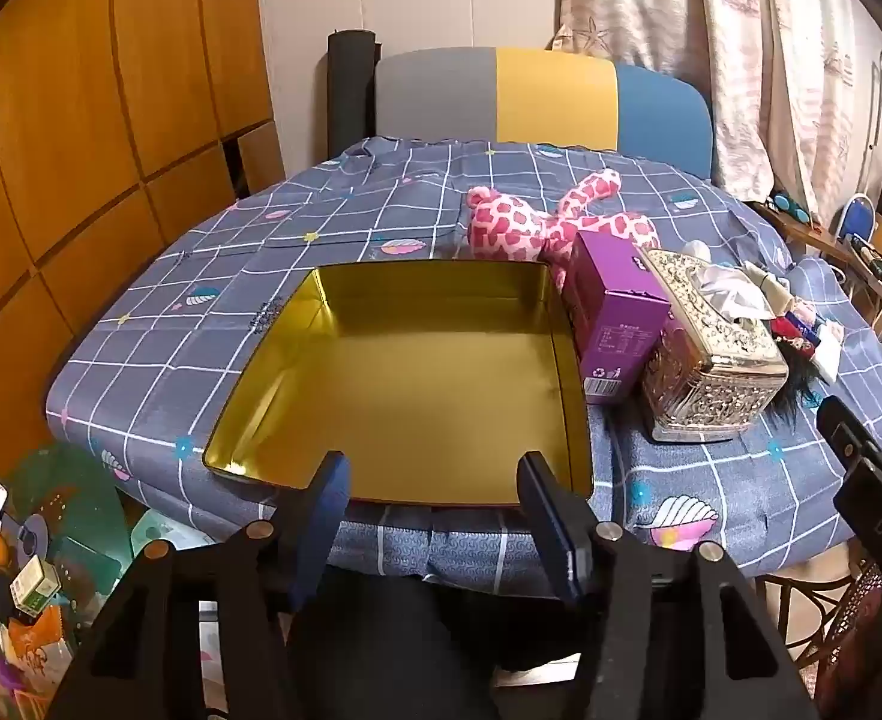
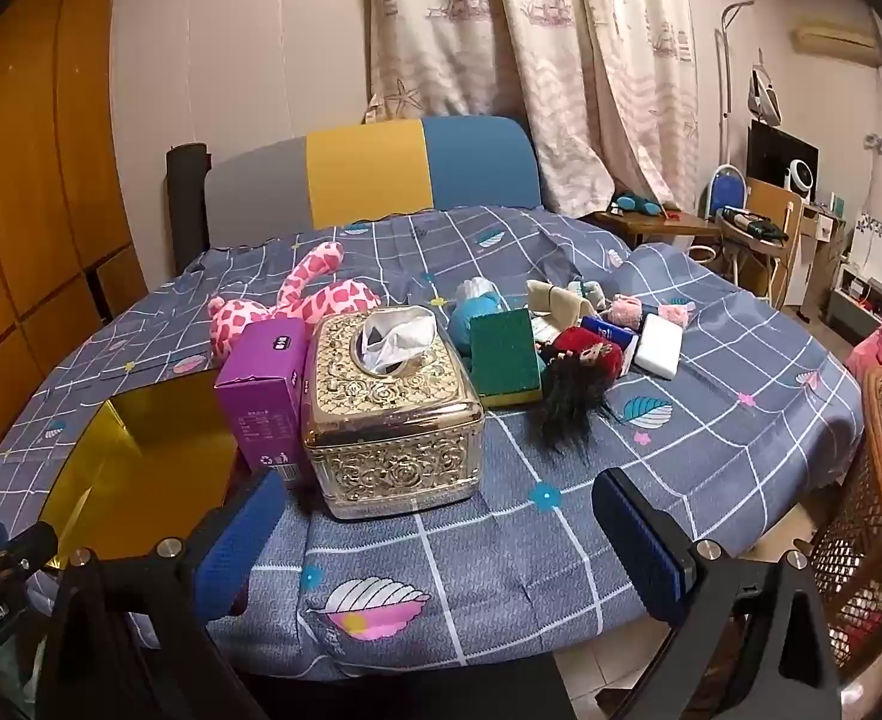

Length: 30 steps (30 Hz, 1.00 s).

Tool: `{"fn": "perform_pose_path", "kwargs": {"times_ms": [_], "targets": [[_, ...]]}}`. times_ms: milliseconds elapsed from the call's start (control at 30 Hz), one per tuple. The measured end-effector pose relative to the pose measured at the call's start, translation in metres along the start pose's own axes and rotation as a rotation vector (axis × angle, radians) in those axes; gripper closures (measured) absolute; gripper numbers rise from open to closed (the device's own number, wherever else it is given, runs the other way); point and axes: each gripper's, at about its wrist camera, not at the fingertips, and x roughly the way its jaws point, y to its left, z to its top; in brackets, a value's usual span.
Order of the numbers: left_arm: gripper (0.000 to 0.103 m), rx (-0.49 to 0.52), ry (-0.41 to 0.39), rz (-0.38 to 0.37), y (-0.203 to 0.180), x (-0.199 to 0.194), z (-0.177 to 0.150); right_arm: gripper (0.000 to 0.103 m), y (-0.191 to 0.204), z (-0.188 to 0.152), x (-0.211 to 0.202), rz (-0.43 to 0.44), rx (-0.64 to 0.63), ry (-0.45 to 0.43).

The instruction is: Organize soft objects

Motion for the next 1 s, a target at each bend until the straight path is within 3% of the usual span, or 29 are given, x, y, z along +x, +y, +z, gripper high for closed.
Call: {"fn": "perform_pose_path", "kwargs": {"times_ms": [233,300,1000], "targets": [[0.044,0.003,0.012,0.010,-0.001,0.000,0.001,0.000,0.001,-0.002,0.003,-0.009,-0.024,0.010],[0.044,0.000,0.011,0.012,-0.001,0.007,-0.013,0.000,0.003,-0.002,0.003,-0.013,-0.036,0.008],[0.044,-0.006,0.037,0.015,0.003,0.012,-0.006,0.000,0.004,-0.005,0.005,-0.015,-0.057,0.006]]}}
